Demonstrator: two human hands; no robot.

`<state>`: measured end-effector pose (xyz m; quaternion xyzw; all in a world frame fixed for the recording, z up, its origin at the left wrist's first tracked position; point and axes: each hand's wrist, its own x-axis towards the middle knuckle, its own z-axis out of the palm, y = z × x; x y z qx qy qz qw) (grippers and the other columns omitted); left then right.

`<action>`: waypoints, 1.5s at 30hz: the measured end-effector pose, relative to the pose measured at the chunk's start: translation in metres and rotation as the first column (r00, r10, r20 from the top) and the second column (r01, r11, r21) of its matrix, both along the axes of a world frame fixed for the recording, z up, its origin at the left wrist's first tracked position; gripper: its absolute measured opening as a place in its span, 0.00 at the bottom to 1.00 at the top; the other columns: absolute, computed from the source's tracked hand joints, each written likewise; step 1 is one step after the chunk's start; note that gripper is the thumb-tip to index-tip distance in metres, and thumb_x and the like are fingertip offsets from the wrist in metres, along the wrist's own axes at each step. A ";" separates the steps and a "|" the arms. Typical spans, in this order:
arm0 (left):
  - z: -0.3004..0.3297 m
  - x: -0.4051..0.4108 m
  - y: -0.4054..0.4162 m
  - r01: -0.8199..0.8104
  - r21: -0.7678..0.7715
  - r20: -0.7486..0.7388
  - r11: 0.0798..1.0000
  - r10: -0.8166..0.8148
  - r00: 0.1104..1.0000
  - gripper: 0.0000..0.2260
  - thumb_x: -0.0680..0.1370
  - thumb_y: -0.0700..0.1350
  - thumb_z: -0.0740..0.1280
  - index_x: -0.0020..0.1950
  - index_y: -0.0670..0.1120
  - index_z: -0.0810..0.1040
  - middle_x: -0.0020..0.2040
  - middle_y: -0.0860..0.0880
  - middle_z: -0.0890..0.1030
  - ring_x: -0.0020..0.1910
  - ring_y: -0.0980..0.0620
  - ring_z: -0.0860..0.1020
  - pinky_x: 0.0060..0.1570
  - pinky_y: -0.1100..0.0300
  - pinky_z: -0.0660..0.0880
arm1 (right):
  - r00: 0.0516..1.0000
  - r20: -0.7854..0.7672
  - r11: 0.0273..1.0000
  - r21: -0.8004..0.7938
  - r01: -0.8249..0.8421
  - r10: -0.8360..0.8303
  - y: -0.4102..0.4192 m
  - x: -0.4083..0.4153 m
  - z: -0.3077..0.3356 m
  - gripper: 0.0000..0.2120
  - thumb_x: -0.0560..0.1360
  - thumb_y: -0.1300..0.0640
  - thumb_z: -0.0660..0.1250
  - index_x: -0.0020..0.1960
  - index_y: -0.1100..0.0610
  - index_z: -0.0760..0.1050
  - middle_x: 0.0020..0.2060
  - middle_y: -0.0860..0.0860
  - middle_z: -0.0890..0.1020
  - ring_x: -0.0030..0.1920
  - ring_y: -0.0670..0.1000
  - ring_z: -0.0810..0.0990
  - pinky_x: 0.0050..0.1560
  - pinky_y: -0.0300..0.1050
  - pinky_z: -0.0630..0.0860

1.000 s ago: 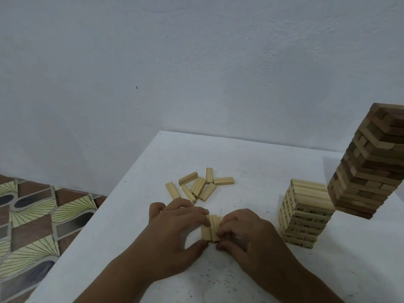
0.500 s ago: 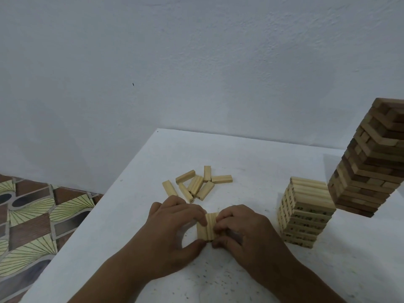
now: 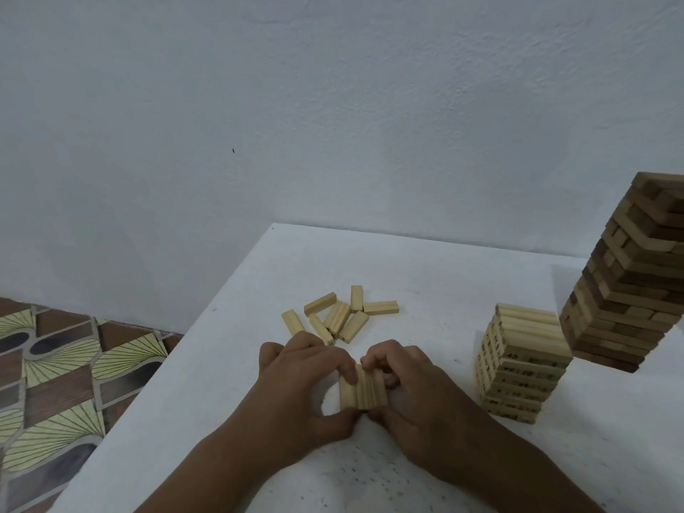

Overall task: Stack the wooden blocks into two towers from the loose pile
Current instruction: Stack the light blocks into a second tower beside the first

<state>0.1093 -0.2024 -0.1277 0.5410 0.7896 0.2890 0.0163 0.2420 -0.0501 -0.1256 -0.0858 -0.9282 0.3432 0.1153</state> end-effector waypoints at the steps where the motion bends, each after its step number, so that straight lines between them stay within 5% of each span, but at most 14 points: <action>1: 0.002 0.000 0.000 -0.005 0.024 0.023 1.000 0.004 1.000 0.15 0.65 0.59 0.72 0.49 0.61 0.74 0.51 0.66 0.78 0.57 0.60 0.71 0.54 0.53 0.64 | 1.000 -0.018 1.000 0.000 -0.004 0.004 -0.001 0.002 0.003 0.16 0.76 0.51 0.67 0.57 0.36 0.64 0.52 0.40 0.71 0.49 0.41 0.74 0.48 0.38 0.74; 5: 0.018 0.004 -0.003 -0.022 0.163 0.115 0.986 0.003 0.993 0.19 0.64 0.56 0.74 0.52 0.62 0.71 0.56 0.63 0.78 0.60 0.56 0.73 0.58 0.58 0.64 | 0.994 -0.111 0.998 0.061 -0.001 0.007 -0.004 0.012 0.025 0.21 0.74 0.50 0.70 0.59 0.37 0.62 0.55 0.38 0.69 0.54 0.36 0.70 0.50 0.26 0.67; 9: 0.049 0.008 0.000 -0.024 0.208 0.151 0.978 -0.007 0.988 0.21 0.63 0.60 0.72 0.52 0.66 0.68 0.57 0.65 0.77 0.59 0.57 0.73 0.55 0.66 0.65 | 0.982 -0.189 0.987 0.155 0.029 0.001 -0.003 0.022 0.058 0.24 0.73 0.49 0.71 0.59 0.35 0.60 0.55 0.35 0.68 0.52 0.38 0.72 0.49 0.26 0.67; 16: 0.094 0.020 0.033 0.061 0.244 0.157 0.968 -0.102 0.982 0.23 0.64 0.60 0.71 0.54 0.69 0.66 0.59 0.65 0.76 0.63 0.56 0.72 0.55 0.61 0.68 | 0.962 -0.256 0.960 0.231 0.157 -0.096 0.021 0.043 0.103 0.25 0.72 0.48 0.71 0.60 0.33 0.60 0.55 0.34 0.71 0.56 0.36 0.71 0.50 0.22 0.67; 26: 0.095 0.053 0.100 0.157 0.198 0.179 0.967 -0.193 0.965 0.24 0.68 0.58 0.74 0.59 0.65 0.66 0.58 0.68 0.73 0.64 0.59 0.70 0.62 0.53 0.72 | 0.950 -0.189 0.929 0.230 0.289 -0.249 0.064 0.088 0.114 0.22 0.71 0.52 0.73 0.58 0.39 0.64 0.53 0.32 0.72 0.57 0.33 0.69 0.47 0.22 0.68; 32: 0.079 0.063 0.119 0.168 0.133 0.191 0.977 -0.192 0.963 0.27 0.70 0.60 0.74 0.61 0.68 0.60 0.61 0.69 0.72 0.64 0.61 0.68 0.55 0.65 0.66 | 0.939 -0.135 0.918 0.206 0.338 -0.316 0.076 0.098 0.101 0.24 0.72 0.51 0.72 0.59 0.36 0.62 0.54 0.30 0.70 0.58 0.31 0.67 0.46 0.25 0.73; 45: 0.075 0.062 0.121 0.172 0.062 0.234 0.983 -0.181 0.955 0.29 0.71 0.59 0.72 0.60 0.72 0.55 0.59 0.72 0.72 0.63 0.61 0.66 0.51 0.69 0.63 | 0.938 -0.021 0.925 0.157 0.346 -0.347 0.079 0.098 0.098 0.25 0.73 0.49 0.71 0.58 0.33 0.58 0.54 0.29 0.67 0.49 0.32 0.70 0.40 0.24 0.70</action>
